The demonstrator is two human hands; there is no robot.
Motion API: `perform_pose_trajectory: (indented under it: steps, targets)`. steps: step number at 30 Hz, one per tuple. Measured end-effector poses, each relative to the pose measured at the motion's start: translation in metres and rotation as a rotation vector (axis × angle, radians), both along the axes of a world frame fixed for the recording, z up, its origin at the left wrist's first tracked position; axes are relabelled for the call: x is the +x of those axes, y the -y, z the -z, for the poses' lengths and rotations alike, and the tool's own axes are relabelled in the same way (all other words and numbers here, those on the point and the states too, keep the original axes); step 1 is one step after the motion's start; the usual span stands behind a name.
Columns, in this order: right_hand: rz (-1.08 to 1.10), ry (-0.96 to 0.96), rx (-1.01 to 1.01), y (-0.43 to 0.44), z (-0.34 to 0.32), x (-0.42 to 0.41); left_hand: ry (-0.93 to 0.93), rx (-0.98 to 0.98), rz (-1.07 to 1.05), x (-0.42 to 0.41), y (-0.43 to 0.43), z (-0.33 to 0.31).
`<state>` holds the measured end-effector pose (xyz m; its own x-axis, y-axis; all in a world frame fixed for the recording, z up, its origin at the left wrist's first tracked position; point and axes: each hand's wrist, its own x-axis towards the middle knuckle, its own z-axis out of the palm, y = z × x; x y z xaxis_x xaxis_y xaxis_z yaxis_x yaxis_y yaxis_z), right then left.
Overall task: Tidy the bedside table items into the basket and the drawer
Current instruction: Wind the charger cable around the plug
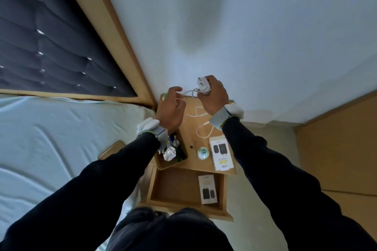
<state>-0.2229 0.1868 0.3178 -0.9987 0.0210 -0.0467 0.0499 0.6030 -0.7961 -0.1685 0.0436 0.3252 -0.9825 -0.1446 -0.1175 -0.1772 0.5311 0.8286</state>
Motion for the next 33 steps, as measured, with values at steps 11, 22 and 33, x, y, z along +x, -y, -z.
perform_pose_trajectory:
  steps: [11, 22, 33]
  targets:
    - [-0.175, -0.248, 0.126, 0.034, -0.134, 0.046, -0.33, 0.165, 0.041, 0.031, 0.038, -0.144]
    - [-0.147, -0.365, 0.321, 0.105, -0.201, 0.135, -0.32, 0.219, 0.119, 0.106, 0.102, -0.207]
    - [-0.182, -0.557, 0.106, 0.143, -0.224, 0.23, -0.232, 0.334, 0.14, 0.186, 0.143, -0.235]
